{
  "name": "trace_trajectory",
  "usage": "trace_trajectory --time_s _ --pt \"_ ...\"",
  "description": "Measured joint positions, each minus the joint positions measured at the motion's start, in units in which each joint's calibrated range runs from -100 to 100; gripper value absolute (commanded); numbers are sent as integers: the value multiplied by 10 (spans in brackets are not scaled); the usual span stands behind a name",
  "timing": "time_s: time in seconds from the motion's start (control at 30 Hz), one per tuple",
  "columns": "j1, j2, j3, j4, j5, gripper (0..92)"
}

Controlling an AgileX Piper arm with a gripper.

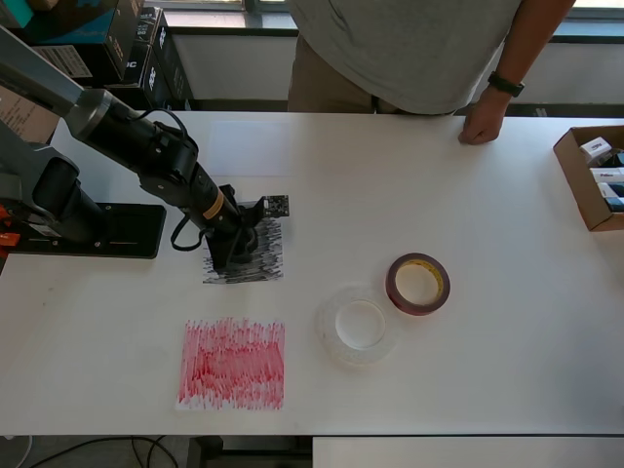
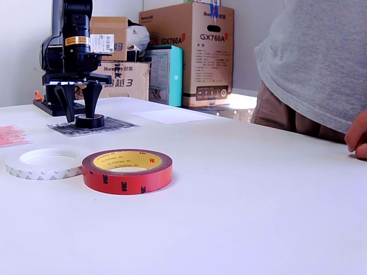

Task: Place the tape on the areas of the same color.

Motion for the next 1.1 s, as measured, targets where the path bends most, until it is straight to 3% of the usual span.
trace_trajectory --time_s 0.77,1.1 --pt "-3 -72 -90 0 0 558" --pt "-9 12 -259 46 71 557"
